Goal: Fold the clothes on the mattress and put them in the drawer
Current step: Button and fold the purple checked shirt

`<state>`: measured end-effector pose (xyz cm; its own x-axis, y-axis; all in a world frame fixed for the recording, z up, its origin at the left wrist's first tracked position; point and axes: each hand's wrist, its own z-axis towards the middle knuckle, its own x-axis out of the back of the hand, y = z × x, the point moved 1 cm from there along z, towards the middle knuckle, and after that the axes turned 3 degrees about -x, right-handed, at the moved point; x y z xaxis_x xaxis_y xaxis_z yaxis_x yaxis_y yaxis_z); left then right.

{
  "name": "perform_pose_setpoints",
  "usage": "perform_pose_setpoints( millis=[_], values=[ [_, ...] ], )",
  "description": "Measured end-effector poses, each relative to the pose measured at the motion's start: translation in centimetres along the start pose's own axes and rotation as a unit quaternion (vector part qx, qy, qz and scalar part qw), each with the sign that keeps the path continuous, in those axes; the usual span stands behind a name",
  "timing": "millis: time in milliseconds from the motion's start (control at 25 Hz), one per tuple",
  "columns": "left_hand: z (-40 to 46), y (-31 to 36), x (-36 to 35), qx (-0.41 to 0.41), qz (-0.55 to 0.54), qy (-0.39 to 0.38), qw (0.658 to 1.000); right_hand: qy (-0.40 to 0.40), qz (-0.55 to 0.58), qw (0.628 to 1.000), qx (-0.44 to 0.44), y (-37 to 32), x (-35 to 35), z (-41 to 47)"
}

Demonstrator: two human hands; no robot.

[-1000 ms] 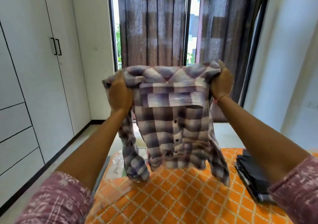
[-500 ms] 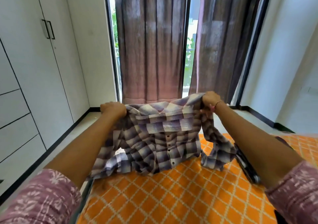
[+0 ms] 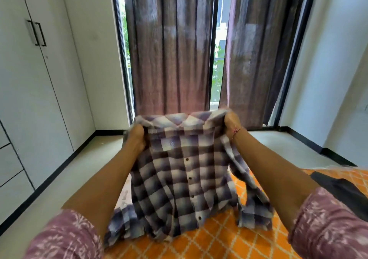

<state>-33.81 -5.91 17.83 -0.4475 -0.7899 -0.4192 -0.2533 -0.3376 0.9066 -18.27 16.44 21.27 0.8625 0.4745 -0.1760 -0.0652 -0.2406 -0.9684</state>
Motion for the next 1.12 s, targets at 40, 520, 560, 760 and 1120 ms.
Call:
perform_pose_setpoints(
  millis=[40,520,560,760,1120],
  values=[
    [1.2,1.9,-1.0,-0.042,-0.001,0.012,0.999,0.012,0.016,0.999,0.05,-2.0,-0.8,1.1],
    [5.1,9.6,-1.8,-0.38,0.557,0.157,0.722,0.068,-0.293,0.826,0.478,-10.4,1.0,3.5],
    [4.2,7.9,-0.2,-0.385,0.585,0.154,0.697,0.096,-0.351,0.802,0.474,-8.3,2.0,3.3],
    [-3.9,-7.8,9.3,-0.281,0.681,0.07,0.672,0.113,-0.529,0.742,0.396,10.3,9.3,-2.0],
    [-24.0,-25.1,20.9,-0.023,0.645,0.028,0.763,0.008,-0.579,0.793,0.191,32.2,20.7,-19.4]
  ],
)
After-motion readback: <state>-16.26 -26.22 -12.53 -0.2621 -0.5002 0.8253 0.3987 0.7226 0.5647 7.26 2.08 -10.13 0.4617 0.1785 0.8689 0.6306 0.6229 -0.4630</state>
